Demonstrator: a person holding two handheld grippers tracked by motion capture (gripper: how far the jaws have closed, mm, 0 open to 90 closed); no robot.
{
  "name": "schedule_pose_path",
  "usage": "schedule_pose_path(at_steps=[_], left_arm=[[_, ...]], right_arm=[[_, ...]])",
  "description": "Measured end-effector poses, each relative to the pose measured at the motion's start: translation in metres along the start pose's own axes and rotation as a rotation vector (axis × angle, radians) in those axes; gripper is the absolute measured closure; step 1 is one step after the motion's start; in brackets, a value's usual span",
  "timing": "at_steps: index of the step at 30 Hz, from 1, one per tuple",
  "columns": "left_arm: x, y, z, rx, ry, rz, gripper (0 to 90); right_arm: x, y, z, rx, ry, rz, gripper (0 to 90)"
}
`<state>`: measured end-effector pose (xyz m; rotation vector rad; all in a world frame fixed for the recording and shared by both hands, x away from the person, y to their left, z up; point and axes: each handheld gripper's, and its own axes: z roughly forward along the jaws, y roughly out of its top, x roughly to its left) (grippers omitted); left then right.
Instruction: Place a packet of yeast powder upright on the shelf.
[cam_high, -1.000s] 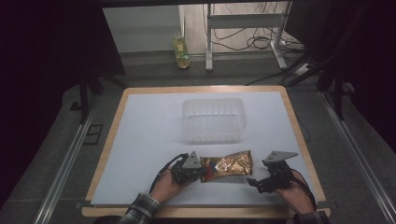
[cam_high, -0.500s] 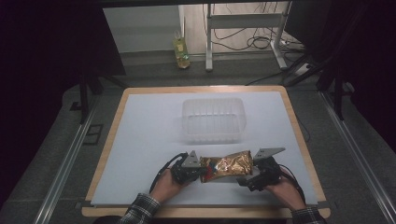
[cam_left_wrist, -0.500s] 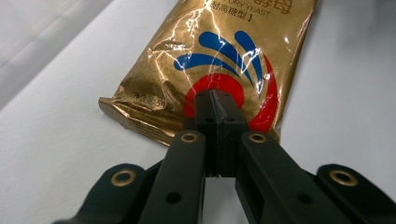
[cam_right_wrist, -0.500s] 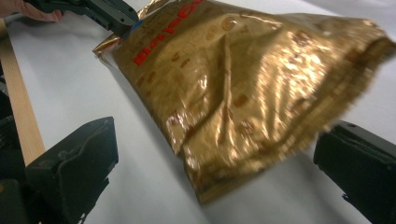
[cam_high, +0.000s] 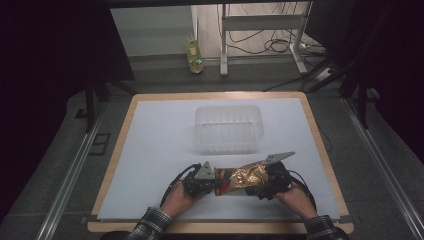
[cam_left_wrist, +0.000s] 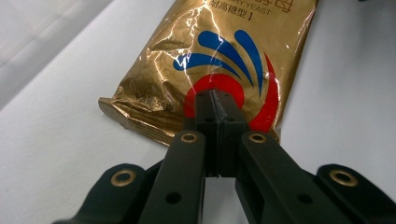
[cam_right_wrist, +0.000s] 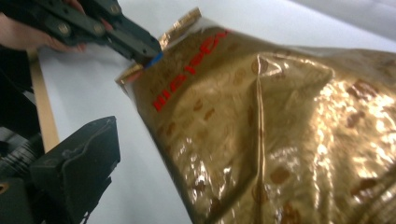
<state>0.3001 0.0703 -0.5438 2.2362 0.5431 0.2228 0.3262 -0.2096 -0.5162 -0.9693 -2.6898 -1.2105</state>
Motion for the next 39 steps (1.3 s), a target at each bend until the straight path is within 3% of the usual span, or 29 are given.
schedule_pose_path(at_steps=[11,13,15,16,18,19,21,24,25,28,29,34,35,39], left_arm=[[0.000,0.000,0.000,-0.002,0.000,-0.004,89.7],[0.000,0.000,0.000,-0.002,-0.001,-0.004,89.7],[0.000,0.000,0.000,-0.003,0.000,-0.005,89.7],[0.000,0.000,0.000,-0.003,0.000,-0.005,89.6],[0.000,0.000,0.000,-0.003,-0.001,-0.006,89.6],[0.000,0.000,0.000,-0.003,-0.001,-0.007,89.6],[0.000,0.000,0.000,-0.004,-0.002,-0.008,89.6],[0.000,0.000,0.000,-0.006,-0.001,-0.008,89.3],[-0.001,-0.001,0.001,-0.028,0.003,-0.032,88.6],[0.001,-0.001,-0.001,-0.013,0.008,-0.019,84.4],[0.000,-0.001,-0.001,-0.036,0.005,-0.046,82.6],[0.002,-0.002,-0.005,-0.046,0.004,-0.038,75.9],[0.002,-0.003,-0.006,-0.052,0.006,-0.038,71.1],[0.000,-0.004,-0.009,-0.064,0.029,-0.026,66.0]], right_arm=[[0.003,0.018,0.000,-0.014,0.050,0.084,3.3],[0.003,0.019,0.000,-0.010,0.033,0.104,7.8],[0.002,0.021,-0.003,-0.016,0.013,0.159,22.0],[0.002,0.021,-0.003,-0.016,0.013,0.159,22.0],[0.000,0.023,-0.008,-0.034,0.034,0.225,32.4],[0.000,0.023,-0.008,-0.034,0.034,0.225,32.4],[0.001,0.024,-0.009,-0.033,0.040,0.222,42.7],[0.002,0.026,-0.009,-0.035,0.043,0.236,48.8],[0.002,0.027,-0.011,-0.042,0.048,0.267,54.7],[0.002,0.028,-0.013,-0.052,0.054,0.277,59.0],[0.002,0.029,-0.014,-0.057,0.056,0.292,61.6],[0.003,0.031,-0.017,-0.067,0.059,0.305,64.5],[0.004,0.032,-0.018,-0.070,0.057,0.304,65.1],[0.004,0.034,-0.019,-0.070,0.058,0.302,65.6]])
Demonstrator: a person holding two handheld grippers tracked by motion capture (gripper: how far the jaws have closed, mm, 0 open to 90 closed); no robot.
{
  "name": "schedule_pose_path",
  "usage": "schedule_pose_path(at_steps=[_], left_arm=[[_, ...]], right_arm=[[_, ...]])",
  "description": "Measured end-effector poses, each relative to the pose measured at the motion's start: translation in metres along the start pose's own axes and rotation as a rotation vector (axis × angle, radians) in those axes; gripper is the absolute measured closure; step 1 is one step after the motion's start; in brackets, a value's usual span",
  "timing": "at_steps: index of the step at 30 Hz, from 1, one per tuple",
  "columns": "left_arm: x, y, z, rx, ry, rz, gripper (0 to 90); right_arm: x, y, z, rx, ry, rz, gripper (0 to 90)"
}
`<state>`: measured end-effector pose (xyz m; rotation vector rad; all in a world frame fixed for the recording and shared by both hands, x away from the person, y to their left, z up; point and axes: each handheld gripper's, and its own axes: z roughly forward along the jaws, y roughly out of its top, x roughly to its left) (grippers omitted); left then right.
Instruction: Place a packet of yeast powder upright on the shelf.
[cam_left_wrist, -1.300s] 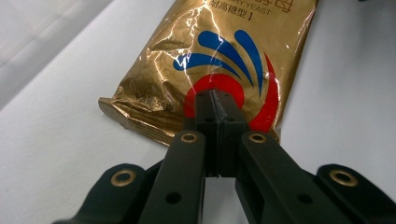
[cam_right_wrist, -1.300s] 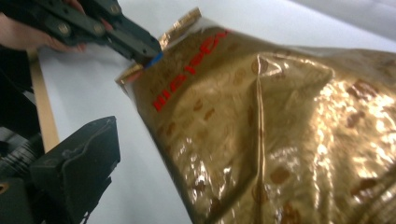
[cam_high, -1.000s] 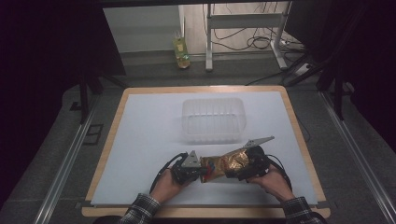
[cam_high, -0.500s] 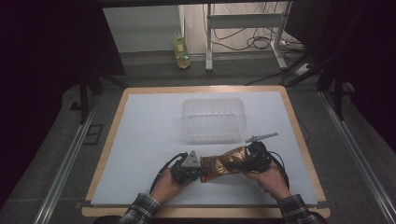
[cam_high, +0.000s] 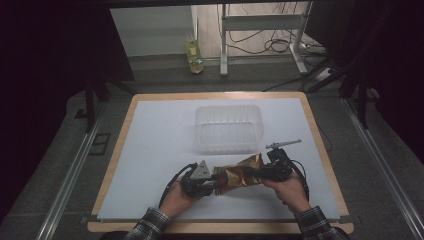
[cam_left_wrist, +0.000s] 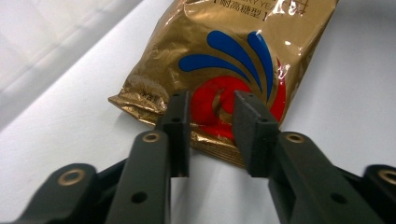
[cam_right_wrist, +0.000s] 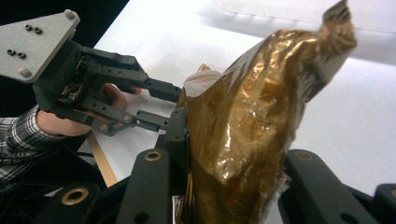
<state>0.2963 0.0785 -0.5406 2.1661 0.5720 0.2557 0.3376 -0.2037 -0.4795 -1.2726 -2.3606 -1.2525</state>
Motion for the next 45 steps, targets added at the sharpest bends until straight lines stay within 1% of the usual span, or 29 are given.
schedule_pose_path(at_steps=[3,6,8,10,12,14,19,20,21,22,23,24,25,26,28,29,30,31,32,34,38,40,42,43,45], left_arm=[[0.000,0.000,-0.002,-0.009,0.003,0.001,62.3],[0.000,0.000,-0.005,-0.017,0.013,0.003,60.7],[-0.001,0.000,-0.008,-0.026,0.025,0.006,56.4],[-0.001,0.000,-0.009,-0.031,0.028,0.004,55.1],[-0.001,0.000,-0.011,-0.037,0.030,0.003,49.8],[-0.001,-0.001,-0.012,-0.039,0.032,0.002,48.4],[-0.004,-0.001,-0.013,-0.043,0.024,0.009,34.6],[-0.005,-0.001,-0.014,-0.043,0.023,0.012,34.6],[-0.006,-0.001,-0.014,-0.042,0.023,0.011,32.5],[-0.006,-0.002,-0.014,-0.041,0.023,0.022,28.5],[-0.007,-0.002,-0.014,-0.037,0.025,0.028,28.5],[-0.008,-0.002,-0.015,-0.037,0.025,0.033,26.1],[-0.009,-0.002,-0.015,-0.039,0.023,0.036,26.1],[-0.009,-0.002,-0.016,-0.042,0.015,0.039,22.8],[-0.009,-0.002,-0.016,-0.046,0.010,0.041,20.7],[-0.009,-0.002,-0.016,-0.046,0.010,0.041,19.9],[-0.009,-0.002,-0.017,-0.051,-0.003,0.037,18.3],[-0.009,-0.002,-0.017,-0.051,-0.003,0.037,16.4],[-0.009,-0.002,-0.017,-0.054,-0.005,0.035,16.4],[-0.010,-0.002,-0.017,-0.058,-0.005,0.039,11.6],[-0.009,-0.001,-0.018,-0.069,-0.016,0.032,6.7],[-0.009,-0.001,-0.018,-0.071,-0.022,0.028,6.1],[-0.009,-0.001,-0.017,-0.069,-0.017,0.027,4.8],[-0.008,-0.002,-0.016,-0.057,-0.012,0.028,4.5],[-0.008,-0.002,-0.016,-0.051,-0.008,0.032,4.0]], right_arm=[[0.000,0.001,-0.001,-0.003,0.000,0.000,65.7],[0.001,0.002,-0.004,-0.013,-0.012,-0.005,65.9],[0.001,0.004,-0.009,-0.020,-0.028,-0.009,66.0],[0.001,0.004,-0.009,-0.023,-0.029,-0.008,66.0],[0.001,0.005,-0.011,-0.023,-0.037,-0.012,66.1],[0.001,0.006,-0.012,-0.023,-0.039,-0.015,66.1],[0.002,0.009,-0.016,-0.025,-0.050,-0.023,66.2],[0.003,0.010,-0.018,-0.026,-0.054,-0.025,66.2],[0.003,0.010,-0.019,-0.028,-0.057,-0.025,66.2],[0.004,0.011,-0.020,-0.029,-0.061,-0.029,66.2],[0.004,0.012,-0.022,-0.028,-0.067,-0.029,66.2],[0.004,0.014,-0.024,-0.029,-0.080,-0.035,66.2],[0.004,0.014,-0.024,-0.029,-0.080,-0.035,66.2],[0.005,0.015,-0.027,-0.029,-0.090,-0.036,66.2],[0.004,0.017,-0.029,-0.034,-0.099,-0.039,66.2],[0.004,0.017,-0.029,-0.034,-0.099,-0.039,66.2],[0.004,0.018,-0.032,-0.036,-0.105,-0.040,66.2],[0.004,0.018,-0.032,-0.036,-0.105,-0.040,66.2],[0.004,0.019,-0.033,-0.037,-0.104,-0.036,66.2],[0.004,0.020,-0.035,-0.038,-0.108,-0.035,66.2],[0.003,0.025,-0.043,-0.053,-0.121,-0.031,66.2],[0.002,0.026,-0.044,-0.054,-0.123,-0.032,66.2],[0.002,0.029,-0.048,-0.059,-0.132,-0.027,66.2],[0.002,0.030,-0.049,-0.062,-0.133,-0.027,66.2],[0.001,0.032,-0.052,-0.065,-0.135,-0.023,66.2]])
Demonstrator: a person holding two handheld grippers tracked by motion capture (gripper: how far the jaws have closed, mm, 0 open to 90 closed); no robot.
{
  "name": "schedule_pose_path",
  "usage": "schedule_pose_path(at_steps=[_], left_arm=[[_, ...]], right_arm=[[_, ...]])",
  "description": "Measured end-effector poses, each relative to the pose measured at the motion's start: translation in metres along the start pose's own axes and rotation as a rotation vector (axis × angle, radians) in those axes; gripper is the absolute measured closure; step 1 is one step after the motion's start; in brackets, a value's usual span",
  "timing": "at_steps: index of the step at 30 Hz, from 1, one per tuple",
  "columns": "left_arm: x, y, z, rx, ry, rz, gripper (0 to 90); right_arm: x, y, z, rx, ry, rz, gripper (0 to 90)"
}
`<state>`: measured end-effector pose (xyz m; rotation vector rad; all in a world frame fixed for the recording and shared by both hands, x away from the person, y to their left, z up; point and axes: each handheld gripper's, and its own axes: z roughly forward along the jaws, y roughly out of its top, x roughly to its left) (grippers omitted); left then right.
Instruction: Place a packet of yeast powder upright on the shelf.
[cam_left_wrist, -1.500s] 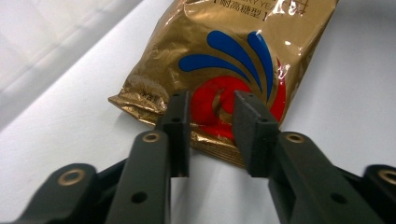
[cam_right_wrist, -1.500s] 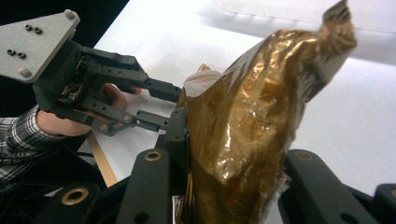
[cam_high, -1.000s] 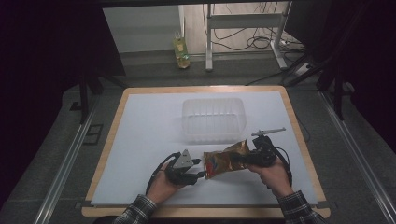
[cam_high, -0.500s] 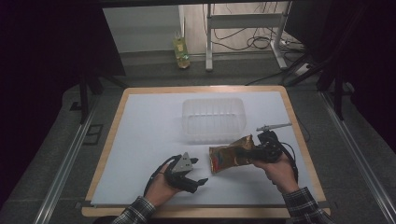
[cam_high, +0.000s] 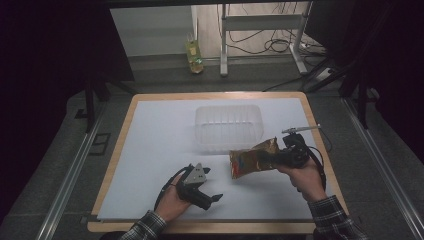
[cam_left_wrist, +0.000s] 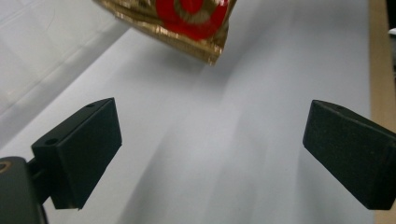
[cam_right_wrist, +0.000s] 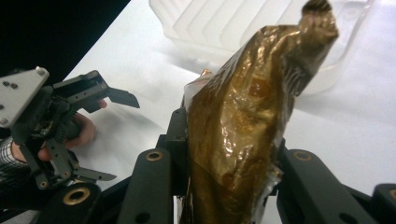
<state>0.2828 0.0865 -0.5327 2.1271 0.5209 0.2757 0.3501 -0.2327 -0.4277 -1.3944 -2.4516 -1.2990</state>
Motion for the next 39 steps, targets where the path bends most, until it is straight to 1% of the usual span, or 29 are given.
schedule_pose_path(at_steps=[2,8,11,14,17,18,20,22,29,30,31,34,35,36,39], left_arm=[[0.000,0.000,0.001,0.012,0.010,0.006,3.3],[-0.001,-0.001,0.001,0.009,0.016,0.016,2.9],[-0.001,-0.001,0.002,0.008,0.019,0.023,2.9],[-0.001,-0.001,0.003,0.002,0.014,0.014,2.9],[-0.001,-0.001,0.002,0.003,0.025,0.018,2.9],[-0.001,-0.001,0.002,0.003,0.025,0.018,2.9],[-0.001,-0.001,0.002,0.001,0.027,0.016,2.9],[-0.001,-0.001,0.001,-0.001,0.027,0.015,2.9],[-0.001,0.000,0.001,-0.005,0.024,0.010,2.9],[-0.001,0.000,0.001,-0.005,0.024,0.010,2.9],[-0.001,-0.001,0.001,-0.004,0.024,0.008,2.9],[-0.001,-0.001,0.002,-0.005,0.024,0.008,2.9],[0.000,-0.001,0.002,-0.005,0.024,0.008,2.9],[0.000,-0.001,0.002,-0.005,0.024,0.008,2.9],[0.000,0.000,0.001,-0.006,0.024,0.009,2.9]], right_arm=[[-0.001,0.002,-0.002,-0.003,-0.003,0.006,66.2],[-0.005,0.007,-0.007,-0.007,-0.011,0.014,66.2],[-0.009,0.013,-0.013,-0.015,-0.020,0.024,66.2],[-0.010,0.017,-0.016,-0.020,-0.026,0.027,66.2],[-0.012,0.024,-0.022,-0.028,-0.034,0.031,66.2],[-0.012,0.024,-0.022,-0.028,-0.034,0.031,66.2],[-0.014,0.029,-0.025,-0.032,-0.046,0.031,66.2],[-0.015,0.031,-0.026,-0.036,-0.050,0.032,66.2],[-0.021,0.047,-0.033,-0.054,-0.073,0.045,66.2],[-0.021,0.047,-0.033,-0.054,-0.073,0.045,66.2],[-0.023,0.052,-0.034,-0.058,-0.087,0.045,66.2],[-0.025,0.057,-0.036,-0.065,-0.099,0.046,66.2],[-0.027,0.063,-0.037,-0.072,-0.113,0.050,66.2],[-0.027,0.063,-0.037,-0.072,-0.113,0.050,66.2],[-0.030,0.073,-0.038,-0.085,-0.130,0.052,66.3]])
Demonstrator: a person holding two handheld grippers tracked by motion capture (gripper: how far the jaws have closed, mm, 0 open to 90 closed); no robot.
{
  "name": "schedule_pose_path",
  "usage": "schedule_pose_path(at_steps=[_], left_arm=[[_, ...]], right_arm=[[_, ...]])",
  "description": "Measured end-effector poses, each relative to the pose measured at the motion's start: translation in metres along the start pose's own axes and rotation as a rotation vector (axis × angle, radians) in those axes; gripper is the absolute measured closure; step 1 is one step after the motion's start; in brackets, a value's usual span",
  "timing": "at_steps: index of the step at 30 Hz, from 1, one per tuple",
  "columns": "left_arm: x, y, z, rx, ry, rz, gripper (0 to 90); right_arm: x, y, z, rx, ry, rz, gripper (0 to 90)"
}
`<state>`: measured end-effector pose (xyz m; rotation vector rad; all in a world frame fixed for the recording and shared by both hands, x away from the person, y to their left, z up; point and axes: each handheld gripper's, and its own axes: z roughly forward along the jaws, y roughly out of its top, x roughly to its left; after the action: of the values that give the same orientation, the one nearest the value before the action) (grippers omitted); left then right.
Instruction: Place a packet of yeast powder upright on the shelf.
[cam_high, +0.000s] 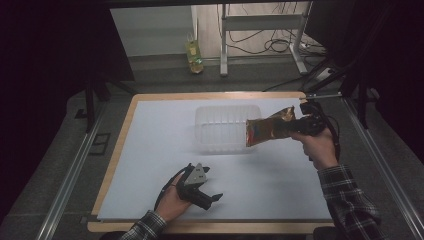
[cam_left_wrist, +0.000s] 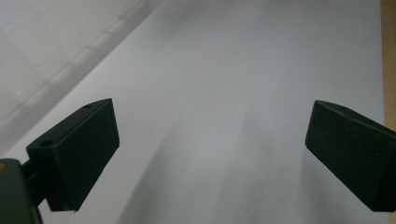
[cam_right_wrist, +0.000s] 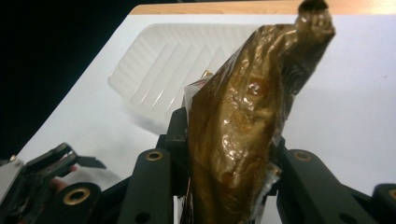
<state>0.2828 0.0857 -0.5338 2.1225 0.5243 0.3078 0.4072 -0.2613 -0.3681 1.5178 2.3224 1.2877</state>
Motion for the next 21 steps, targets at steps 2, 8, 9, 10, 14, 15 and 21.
schedule_pose_path(at_steps=[2,8,9,10,14,15,21], left_arm=[[0.000,0.000,0.000,0.001,-0.001,0.001,2.9],[0.000,0.000,0.000,0.002,-0.001,0.003,3.0],[0.000,0.000,0.000,0.002,-0.001,0.003,3.1],[0.000,0.000,0.000,0.003,-0.002,0.002,3.1],[0.000,0.000,0.000,0.004,-0.001,0.002,3.1],[0.000,0.000,0.000,0.005,-0.002,0.002,3.1],[0.001,0.000,0.000,0.014,0.001,0.011,3.2]], right_arm=[[0.000,0.005,0.001,-0.002,-0.016,-0.006,66.3],[-0.003,0.016,0.011,0.001,-0.049,-0.011,66.3],[-0.003,0.016,0.011,0.001,-0.049,-0.011,66.3],[-0.003,0.019,0.016,0.005,-0.059,-0.014,66.3],[-0.002,0.023,0.027,0.018,-0.079,-0.023,66.2],[-0.002,0.025,0.029,0.023,-0.083,-0.024,66.3],[0.001,0.029,0.042,0.051,-0.109,-0.043,66.3]])
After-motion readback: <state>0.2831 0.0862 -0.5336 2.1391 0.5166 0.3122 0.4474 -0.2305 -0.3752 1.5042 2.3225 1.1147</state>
